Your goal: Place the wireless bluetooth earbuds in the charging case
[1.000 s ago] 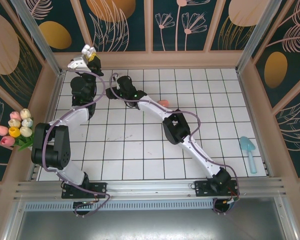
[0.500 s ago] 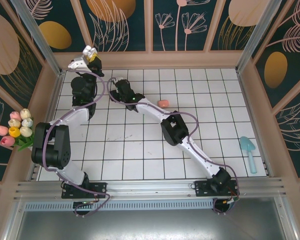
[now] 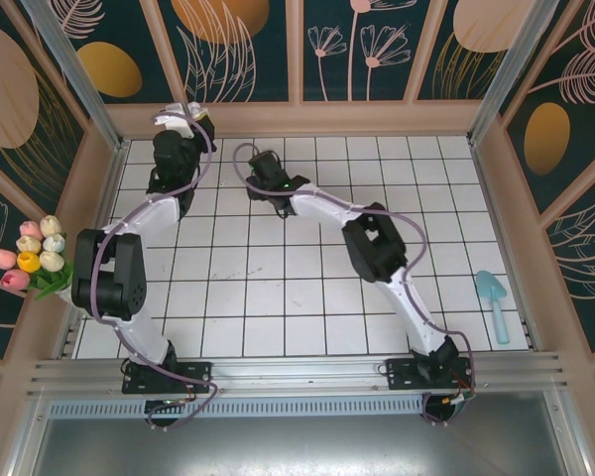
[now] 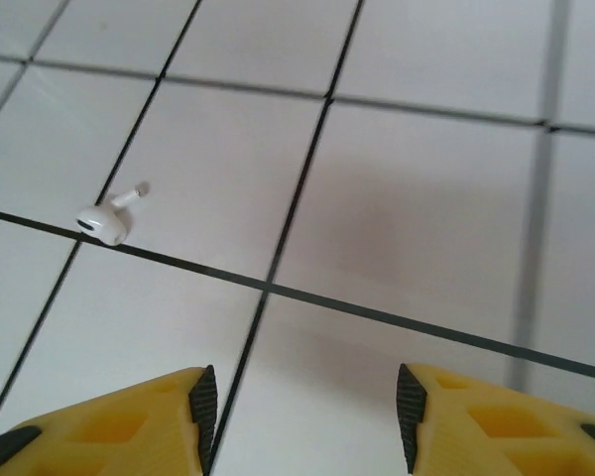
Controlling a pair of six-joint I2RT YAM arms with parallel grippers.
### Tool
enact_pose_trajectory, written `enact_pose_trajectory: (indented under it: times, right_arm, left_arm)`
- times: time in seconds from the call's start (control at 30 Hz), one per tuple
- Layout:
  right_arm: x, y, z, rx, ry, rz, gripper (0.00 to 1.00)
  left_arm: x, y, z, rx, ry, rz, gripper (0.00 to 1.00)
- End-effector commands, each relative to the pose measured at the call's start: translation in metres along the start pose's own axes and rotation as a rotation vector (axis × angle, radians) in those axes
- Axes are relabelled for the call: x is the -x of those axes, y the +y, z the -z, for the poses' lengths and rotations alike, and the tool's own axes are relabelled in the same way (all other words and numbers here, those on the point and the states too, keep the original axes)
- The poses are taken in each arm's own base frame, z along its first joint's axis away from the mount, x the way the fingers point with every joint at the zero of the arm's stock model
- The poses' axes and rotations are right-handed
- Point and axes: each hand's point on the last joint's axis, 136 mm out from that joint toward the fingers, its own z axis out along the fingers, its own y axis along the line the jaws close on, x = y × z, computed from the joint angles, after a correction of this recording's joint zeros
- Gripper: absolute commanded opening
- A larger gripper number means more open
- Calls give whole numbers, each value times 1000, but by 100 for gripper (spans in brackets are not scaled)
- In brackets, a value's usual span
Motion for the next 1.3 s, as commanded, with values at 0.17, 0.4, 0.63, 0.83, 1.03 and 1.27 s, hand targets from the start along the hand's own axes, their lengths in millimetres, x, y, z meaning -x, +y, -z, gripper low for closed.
enact_pose_trajectory:
  times: [0.17,0.4,0.63,0.83,1.03,1.27]
  right_arm:
    - [53,-28,133,-5,-223,-129,55]
    - [32,-51,190,11,-250,-211,55]
    - [11,-73,220,-20,-253,-251,56]
    - [5,-82,232,-39,-261,-257,56]
    - [1,-85,234,-49,-261,-260,56]
    - [-2,-91,238,-67,-261,-260,56]
  left_arm:
    - [-55,0,-33,-65,235,56,0]
    - [-92,15,-45,-54,273,98,0]
    - [-134,33,-55,-18,327,132,0]
    - [-158,48,-59,7,368,148,0]
    - [-168,56,-59,3,383,158,0]
    - [-183,53,-59,-46,391,180,0]
